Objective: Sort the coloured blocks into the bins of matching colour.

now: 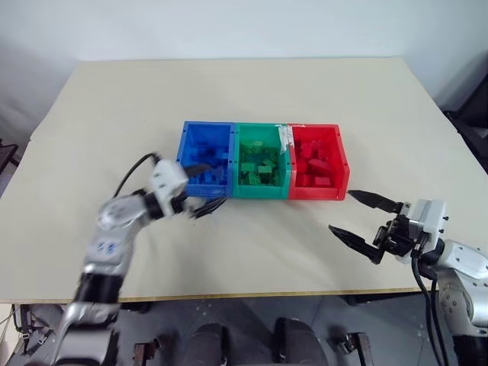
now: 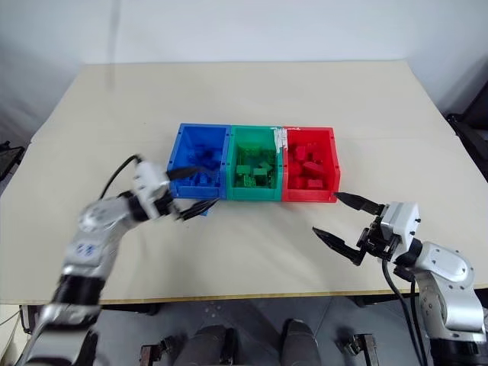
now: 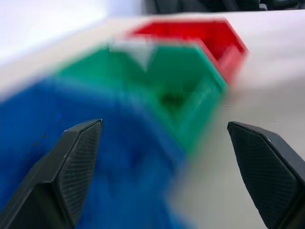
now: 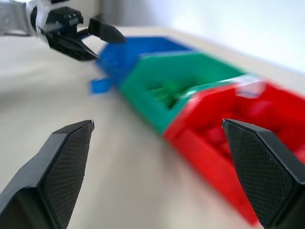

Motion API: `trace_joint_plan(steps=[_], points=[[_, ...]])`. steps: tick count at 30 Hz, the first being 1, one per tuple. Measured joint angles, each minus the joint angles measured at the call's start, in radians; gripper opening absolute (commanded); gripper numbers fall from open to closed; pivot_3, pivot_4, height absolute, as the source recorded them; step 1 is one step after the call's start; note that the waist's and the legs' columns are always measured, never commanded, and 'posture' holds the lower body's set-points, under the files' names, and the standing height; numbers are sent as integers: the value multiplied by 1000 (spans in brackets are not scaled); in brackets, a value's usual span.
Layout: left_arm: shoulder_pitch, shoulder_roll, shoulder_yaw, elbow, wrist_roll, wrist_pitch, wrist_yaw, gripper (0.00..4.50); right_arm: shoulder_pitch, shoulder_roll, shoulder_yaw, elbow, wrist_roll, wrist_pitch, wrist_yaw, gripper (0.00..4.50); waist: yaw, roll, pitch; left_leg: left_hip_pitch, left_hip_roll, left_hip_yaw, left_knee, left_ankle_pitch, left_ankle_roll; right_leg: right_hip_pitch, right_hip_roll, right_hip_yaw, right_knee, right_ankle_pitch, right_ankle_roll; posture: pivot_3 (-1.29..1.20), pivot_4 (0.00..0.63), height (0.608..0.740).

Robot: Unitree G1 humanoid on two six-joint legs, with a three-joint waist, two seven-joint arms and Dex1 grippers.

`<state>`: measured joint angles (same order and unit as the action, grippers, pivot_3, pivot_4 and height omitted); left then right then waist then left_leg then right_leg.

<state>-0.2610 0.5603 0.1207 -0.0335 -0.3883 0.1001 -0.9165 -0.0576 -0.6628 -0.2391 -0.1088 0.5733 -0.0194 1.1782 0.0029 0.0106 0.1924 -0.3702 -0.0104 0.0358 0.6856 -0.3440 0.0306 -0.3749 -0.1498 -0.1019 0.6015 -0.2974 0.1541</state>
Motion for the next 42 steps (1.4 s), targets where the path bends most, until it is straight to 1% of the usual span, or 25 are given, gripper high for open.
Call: trace_joint_plan(steps=[2,4,7,11,14,18,21,23,28,31,36,40,42], points=[[82,43,68,-57,-26,18,-1,4464,-45,-14,38,22,0,4,58,4500,10,0,0,0,0,-1,2,0,0,1,0,0,0,0,0,0,150,740],[179,79,170,-92,-51,34,17,4464,-98,-25,74,58,-2,7,114,4500,11,0,0,0,0,0,2,0,0,1,0,0,-1,1,-1,0,150,740],[270,90,258,-109,-52,36,51,4464,-153,-28,104,112,-10,4,154,4500,21,0,0,0,0,-1,2,0,0,1,0,0,-1,2,-2,0,150,740],[378,88,311,-140,-41,32,94,4464,-190,-26,125,169,-26,-4,188,4500,22,0,0,0,1,0,1,-1,-1,0,0,0,-1,2,-2,0,150,740],[399,85,307,-205,-42,32,104,4464,-200,-26,133,198,-45,-45,223,4500,23,0,0,0,1,0,1,-1,-1,0,0,0,-2,2,-3,0,150,740],[379,79,254,-269,-30,69,157,4464,-199,-29,129,243,-57,-89,255,4500,20,0,0,0,1,1,1,-1,-1,0,0,0,-2,2,-3,0,150,740],[322,68,154,-289,15,163,230,4464,-194,-44,106,260,-59,-94,253,4500,22,0,0,0,1,1,1,-1,-1,0,0,0,-2,2,-3,0,150,740],[282,43,85,-311,45,232,286,4464,-186,-47,90,261,-60,-94,243,4500,21,0,0,0,1,1,1,-1,-1,0,0,0,-1,2,-3,0,150,740],[149,-109,-52,-358,105,447,494,4464,-125,-40,21,215,-40,-70,140,4500,24,0,0,0,0,1,1,-1,-1,0,0,0,-1,3,-3,0,150,740],[107,-180,-114,-362,134,531,578,4464,-89,-39,-14,171,-23,-56,94,4500,24,0,0,0,1,1,1,-1,-1,0,1,0,-1,2,-3,0,150,740],[69,-231,-167,-342,181,575,646,4464,-22,-30,-34,89,-1,-24,45,4500,22,0,-1,0,1,2,1,-1,-1,0,1,0,-1,2,-3,0,150,740],[48,-246,-192,-303,221,580,677,4464,9,-29,-42,39,7,-13,16,4500,24,0,-1,0,1,2,1,-1,-1,0,1,0,-1,2,-3,0,150,740],[44,-249,-200,-295,234,579,682,4073,15,-29,-42,25,7,-6,9,4500,25,0,-1,0,1,2,1,-1,-1,0,1,0,-2,2,-3,0,150,740]])
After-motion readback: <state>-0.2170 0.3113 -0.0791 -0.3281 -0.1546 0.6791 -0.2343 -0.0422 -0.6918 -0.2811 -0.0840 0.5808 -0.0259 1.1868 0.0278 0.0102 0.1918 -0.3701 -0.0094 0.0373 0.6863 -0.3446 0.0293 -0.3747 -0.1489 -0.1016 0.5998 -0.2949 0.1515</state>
